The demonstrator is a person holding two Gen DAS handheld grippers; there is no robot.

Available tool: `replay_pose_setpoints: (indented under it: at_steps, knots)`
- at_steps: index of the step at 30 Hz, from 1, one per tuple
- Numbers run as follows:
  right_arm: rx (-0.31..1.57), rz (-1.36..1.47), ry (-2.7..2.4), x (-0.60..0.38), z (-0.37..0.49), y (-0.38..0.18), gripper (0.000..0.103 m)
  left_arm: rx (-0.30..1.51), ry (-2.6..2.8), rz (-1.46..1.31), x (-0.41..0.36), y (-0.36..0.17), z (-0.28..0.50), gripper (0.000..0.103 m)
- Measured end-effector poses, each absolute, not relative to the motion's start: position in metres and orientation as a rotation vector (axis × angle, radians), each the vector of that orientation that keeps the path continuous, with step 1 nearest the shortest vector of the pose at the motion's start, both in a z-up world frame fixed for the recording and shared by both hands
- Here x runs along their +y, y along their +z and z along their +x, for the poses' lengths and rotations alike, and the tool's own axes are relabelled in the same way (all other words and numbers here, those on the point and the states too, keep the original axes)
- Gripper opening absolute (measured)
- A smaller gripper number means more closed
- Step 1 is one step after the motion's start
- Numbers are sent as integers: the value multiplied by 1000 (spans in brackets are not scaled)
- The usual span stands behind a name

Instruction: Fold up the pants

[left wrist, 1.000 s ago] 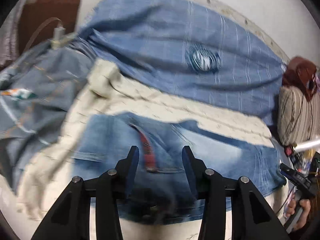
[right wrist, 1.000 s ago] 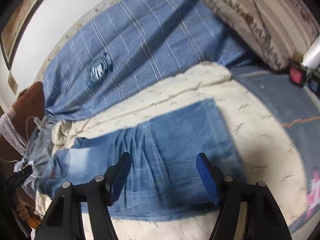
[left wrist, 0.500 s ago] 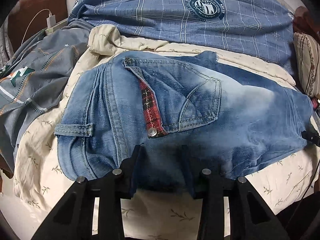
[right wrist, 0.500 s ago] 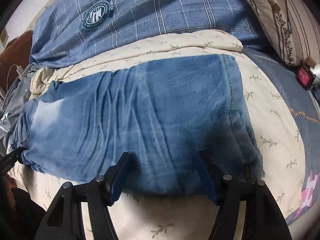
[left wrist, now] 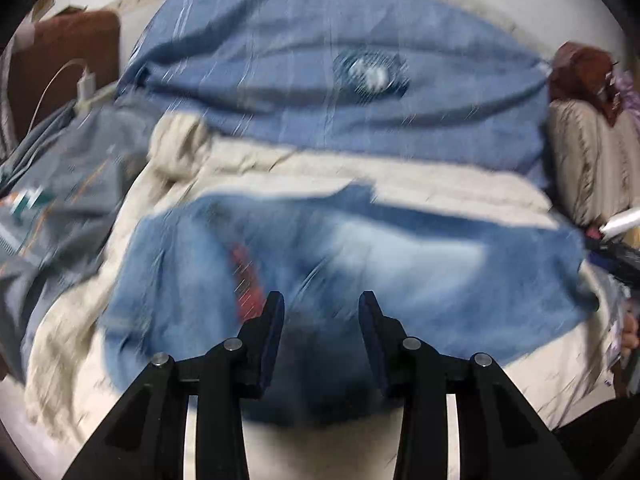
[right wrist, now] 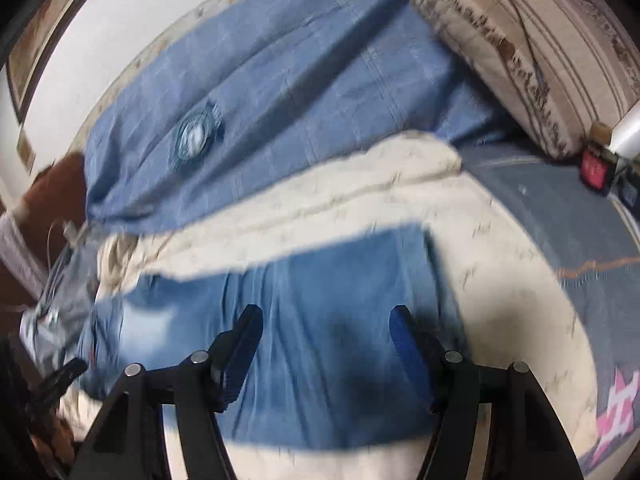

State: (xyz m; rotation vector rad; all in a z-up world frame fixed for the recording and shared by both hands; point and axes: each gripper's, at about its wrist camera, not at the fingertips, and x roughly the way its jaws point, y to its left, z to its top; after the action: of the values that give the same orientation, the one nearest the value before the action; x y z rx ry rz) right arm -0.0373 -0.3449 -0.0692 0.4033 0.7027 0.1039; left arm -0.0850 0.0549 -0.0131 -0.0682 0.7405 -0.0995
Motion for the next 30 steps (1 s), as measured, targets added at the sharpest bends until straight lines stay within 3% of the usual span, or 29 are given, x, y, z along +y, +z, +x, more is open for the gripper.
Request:
replay_pose_setpoints:
  at_steps: [4, 9, 11, 15, 21, 23, 24, 25, 30]
  knots:
    - [763, 371, 87, -328, 5, -76, 69, 754, -132, -67, 38, -25, -66, 40]
    - [900, 381, -1, -325, 48, -108, 67, 940, -139, -81, 39, -68, -54, 40]
    - [897, 370, -50, -320, 46, -105, 67, 934, -153, -66, 39, -72, -61, 40]
    - [816, 338, 133, -271, 39, -75, 68, 923, -192, -19, 34, -73, -74, 40]
    - [854, 134, 390, -145, 48, -63, 68, 919, -239, -76, 42, -69, -78, 40]
    - [878, 66, 417, -114, 54, -68, 55, 918, -242, -48, 39, -69, -78, 40]
    - [896, 14, 433, -96, 58, -71, 42, 917, -241, -26, 36, -70, -79, 40]
    - [914, -18, 446, -83, 61, -74, 36, 916, -241, -4, 34, -70, -81, 40]
    - [1011, -60, 448, -49, 82, -98, 32, 932, -261, 2, 36, -72, -78, 40]
